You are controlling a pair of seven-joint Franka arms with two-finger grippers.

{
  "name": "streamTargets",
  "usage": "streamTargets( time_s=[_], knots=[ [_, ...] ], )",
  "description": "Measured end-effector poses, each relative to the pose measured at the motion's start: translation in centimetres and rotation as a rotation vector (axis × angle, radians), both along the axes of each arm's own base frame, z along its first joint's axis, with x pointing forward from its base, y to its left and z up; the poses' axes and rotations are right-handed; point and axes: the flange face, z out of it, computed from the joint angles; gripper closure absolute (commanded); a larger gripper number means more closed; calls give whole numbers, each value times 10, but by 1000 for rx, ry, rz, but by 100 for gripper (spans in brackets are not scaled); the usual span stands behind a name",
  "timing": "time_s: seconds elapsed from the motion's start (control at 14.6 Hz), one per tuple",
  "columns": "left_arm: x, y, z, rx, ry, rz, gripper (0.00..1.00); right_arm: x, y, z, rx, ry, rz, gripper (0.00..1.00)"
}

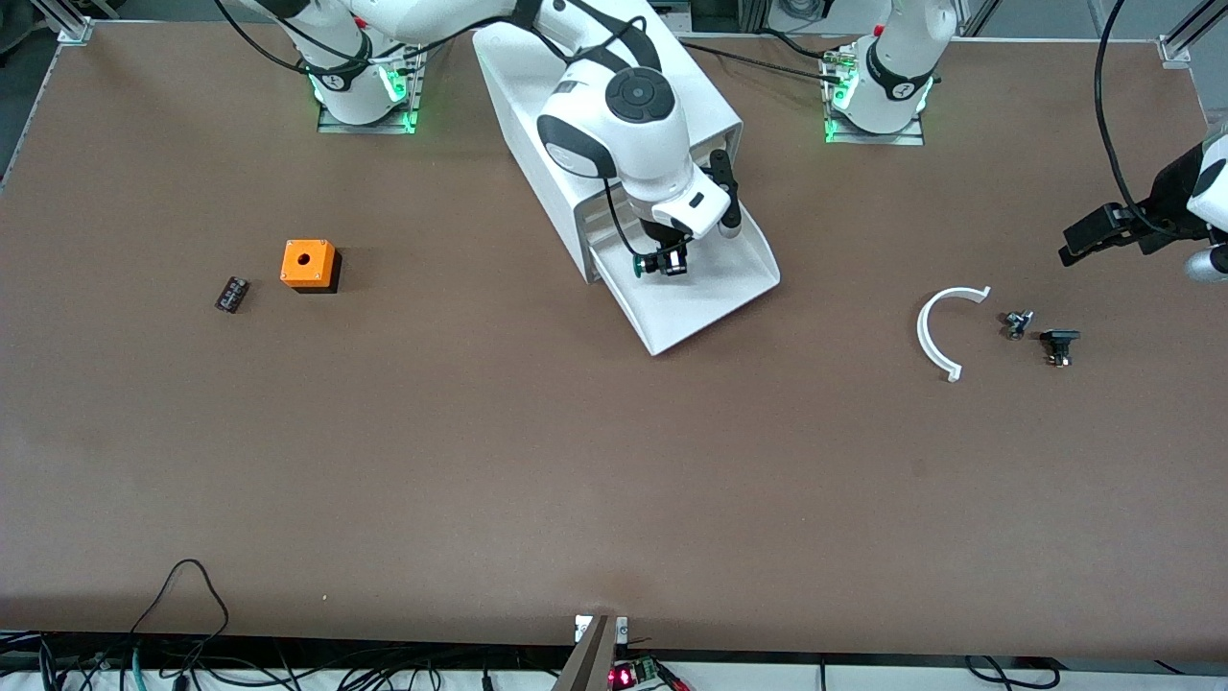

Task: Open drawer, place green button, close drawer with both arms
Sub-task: 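Carry the button over the open drawer and open the right gripper, then raise the right gripper away while the left gripper reaches the drawer front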

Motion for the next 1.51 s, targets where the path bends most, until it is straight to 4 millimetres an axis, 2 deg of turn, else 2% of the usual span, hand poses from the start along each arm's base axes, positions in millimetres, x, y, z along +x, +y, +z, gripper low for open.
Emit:
streamTargets(
  time_s=[0.34,0.41,0.48,0.55,0.89,1.03,1.17,1.3,1.37,1.51],
  knots=[
    [5,0,-8,-1,10,0,0,-29,24,-45,-66,-11,74,62],
    [5,0,-8,-1,9,0,0,-34,29,-51,-79,-22,84,58],
    [5,0,-8,-1,9,0,0,-38,32,-55,-87,-30,91,36],
    [5,0,-7,-1,8,0,0,-40,34,-57,-92,-34,95,0],
    [6,-1,-7,-1,7,-2,0,-31,34,-49,-78,-43,37,0],
    [7,-6,-6,0,-2,-12,0,-22,34,-33,-48,-51,-48,0],
    [11,-19,-9,0,-9,-24,0,6,21,4,-2,-80,-167,0],
    [23,-47,-25,0,-19,11,0,48,-13,47,35,-122,-281,0],
    [31,-66,-40,-2,-24,37,0,73,-37,66,50,-139,-349,0],
    [48,-110,-84,-10,-32,89,0,120,-89,94,74,-164,-527,0]
  ],
)
